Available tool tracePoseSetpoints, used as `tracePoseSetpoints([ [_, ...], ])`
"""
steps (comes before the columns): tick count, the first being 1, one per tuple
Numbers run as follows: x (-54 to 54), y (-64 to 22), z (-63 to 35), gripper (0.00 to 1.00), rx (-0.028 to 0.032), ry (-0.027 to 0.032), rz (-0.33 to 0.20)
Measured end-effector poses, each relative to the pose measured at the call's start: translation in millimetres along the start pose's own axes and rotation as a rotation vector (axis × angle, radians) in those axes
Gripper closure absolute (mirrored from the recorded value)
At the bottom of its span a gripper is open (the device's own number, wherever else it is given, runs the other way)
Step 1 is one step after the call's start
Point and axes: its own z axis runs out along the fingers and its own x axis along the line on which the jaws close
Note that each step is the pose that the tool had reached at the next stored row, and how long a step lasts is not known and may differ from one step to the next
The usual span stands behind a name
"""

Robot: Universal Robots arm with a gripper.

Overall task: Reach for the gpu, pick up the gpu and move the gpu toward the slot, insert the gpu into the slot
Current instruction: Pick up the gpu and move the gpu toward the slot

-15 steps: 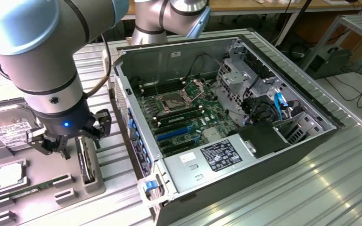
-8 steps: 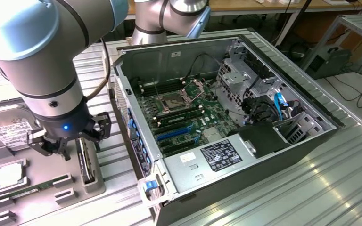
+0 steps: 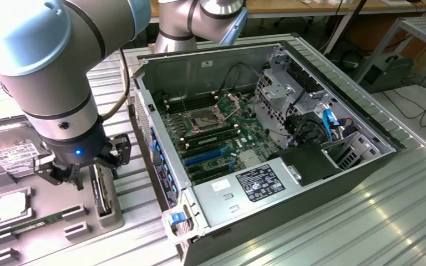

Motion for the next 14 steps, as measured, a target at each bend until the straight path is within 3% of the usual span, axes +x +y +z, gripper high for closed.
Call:
tracePoseSetpoints([
  [3, 0.0, 0.0, 0.0, 0.35, 0.0, 0.0, 0.0],
  [6, 0.0, 0.0, 0.0, 0.54, -0.0001, -0.0001, 0.0],
  [7, 0.0, 0.0, 0.0, 0.54, 0.0, 0.0, 0.0],
  [8, 0.0, 0.0, 0.0, 0.66, -0.0001, 0.0, 0.0],
  [10, 0.0, 0.0, 0.0, 0.72, 0.0, 0.0, 0.0],
  [14, 0.0, 0.0, 0.0, 0.72, 0.0, 0.0, 0.0],
])
